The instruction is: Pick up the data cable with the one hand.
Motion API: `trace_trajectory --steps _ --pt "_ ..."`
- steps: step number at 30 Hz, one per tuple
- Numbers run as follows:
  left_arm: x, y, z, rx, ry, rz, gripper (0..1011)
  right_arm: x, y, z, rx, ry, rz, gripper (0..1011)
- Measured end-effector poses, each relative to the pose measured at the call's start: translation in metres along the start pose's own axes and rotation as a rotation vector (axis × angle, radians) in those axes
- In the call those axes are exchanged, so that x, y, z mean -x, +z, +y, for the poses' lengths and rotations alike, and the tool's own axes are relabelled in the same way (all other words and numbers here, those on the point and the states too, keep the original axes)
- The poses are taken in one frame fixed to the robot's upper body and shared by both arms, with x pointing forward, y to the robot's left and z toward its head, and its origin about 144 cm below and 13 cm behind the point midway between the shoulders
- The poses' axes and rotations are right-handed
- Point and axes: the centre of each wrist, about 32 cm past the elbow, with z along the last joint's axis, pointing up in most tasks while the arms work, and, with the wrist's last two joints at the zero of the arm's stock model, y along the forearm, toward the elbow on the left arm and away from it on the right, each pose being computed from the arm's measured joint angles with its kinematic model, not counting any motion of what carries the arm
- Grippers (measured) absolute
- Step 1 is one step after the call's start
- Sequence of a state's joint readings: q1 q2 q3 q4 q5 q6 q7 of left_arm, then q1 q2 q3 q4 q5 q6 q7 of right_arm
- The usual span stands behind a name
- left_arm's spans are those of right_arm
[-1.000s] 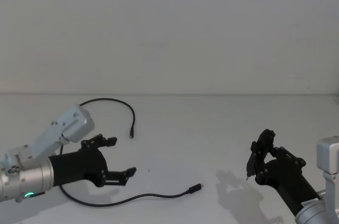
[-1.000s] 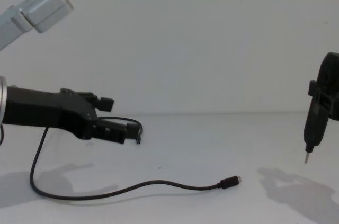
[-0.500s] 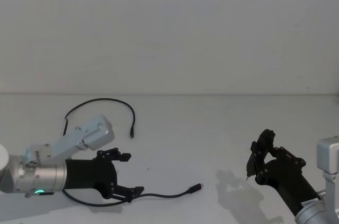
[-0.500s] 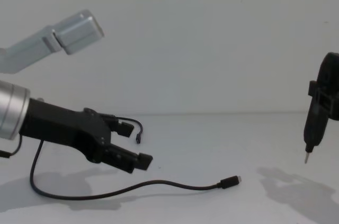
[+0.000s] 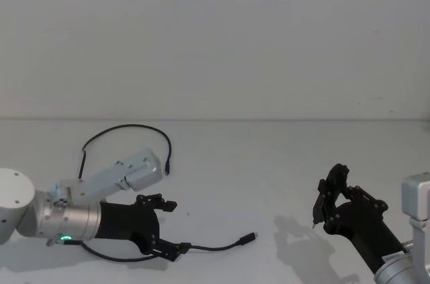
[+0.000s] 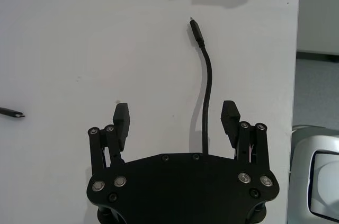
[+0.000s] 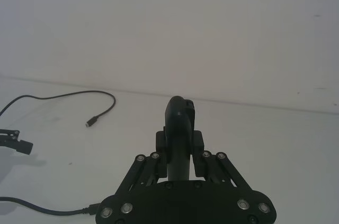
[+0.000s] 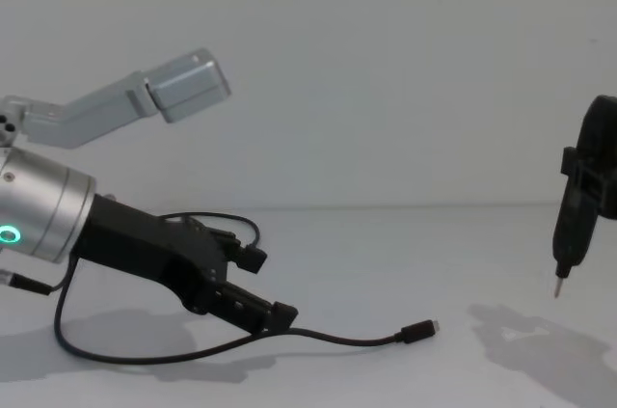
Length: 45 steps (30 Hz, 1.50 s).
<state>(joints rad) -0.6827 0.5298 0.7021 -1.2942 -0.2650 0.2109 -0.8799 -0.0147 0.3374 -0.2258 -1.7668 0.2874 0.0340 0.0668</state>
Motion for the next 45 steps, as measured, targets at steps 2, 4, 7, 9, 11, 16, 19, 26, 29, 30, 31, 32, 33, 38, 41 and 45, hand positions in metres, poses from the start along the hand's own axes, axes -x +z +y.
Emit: trace_trajectory --steps 2,4,7,9,11,16,19,26,29,30,31,32,33,38,41,45 --pt "-0.001 0.000 -0.003 -0.008 -0.006 0.003 1001 0.000 0.000 0.000 0.000 0.000 0.000 263" --pt "-0.002 0.001 -0.004 -0.011 -0.008 0.005 1001 0.000 0.000 0.000 0.000 0.000 0.000 263" --pt "-0.003 0.001 -0.008 -0.021 -0.013 0.012 1001 0.000 0.000 0.000 0.000 0.000 0.000 263" --pt "-0.003 0.002 -0.009 -0.025 -0.014 0.015 1001 0.000 0.000 0.000 0.000 0.000 0.000 263" --pt "-0.004 0.002 -0.010 -0.032 -0.013 0.020 1001 0.000 0.000 0.000 0.000 0.000 0.000 263" --pt "-0.004 0.001 -0.013 -0.044 -0.007 0.028 1001 0.000 0.000 0.000 0.000 0.000 0.000 263" --pt "-0.003 0.001 -0.015 -0.054 -0.003 0.035 1001 0.000 0.000 0.000 0.000 0.000 0.000 263" --pt "-0.002 0.001 -0.018 -0.069 0.000 0.047 1000 0.000 0.000 0.000 0.000 0.000 0.000 263" --pt "-0.002 0.002 -0.019 -0.074 0.001 0.051 1001 0.000 0.000 0.000 0.000 0.000 0.000 263" --pt "-0.002 0.002 -0.019 -0.075 0.001 0.052 1001 0.000 0.000 0.000 0.000 0.000 0.000 263" --pt "-0.002 0.002 -0.019 -0.076 0.001 0.053 1001 0.000 0.000 0.000 0.000 0.000 0.000 263" --pt "-0.002 0.002 -0.020 -0.076 0.002 0.053 1001 0.000 0.000 0.000 0.000 0.000 0.000 263" --pt "-0.002 0.002 -0.020 -0.078 0.002 0.055 1001 0.000 0.000 0.000 0.000 0.000 0.000 263" --pt "-0.001 0.002 -0.021 -0.081 0.003 0.058 962 0.000 0.000 0.000 0.000 0.000 0.000 263" --pt "-0.001 0.002 -0.021 -0.083 0.003 0.060 893 0.000 0.000 0.000 0.000 0.000 0.000 263" --pt "-0.001 0.002 -0.021 -0.085 0.003 0.062 791 0.000 0.000 0.000 0.000 0.000 0.000 263"
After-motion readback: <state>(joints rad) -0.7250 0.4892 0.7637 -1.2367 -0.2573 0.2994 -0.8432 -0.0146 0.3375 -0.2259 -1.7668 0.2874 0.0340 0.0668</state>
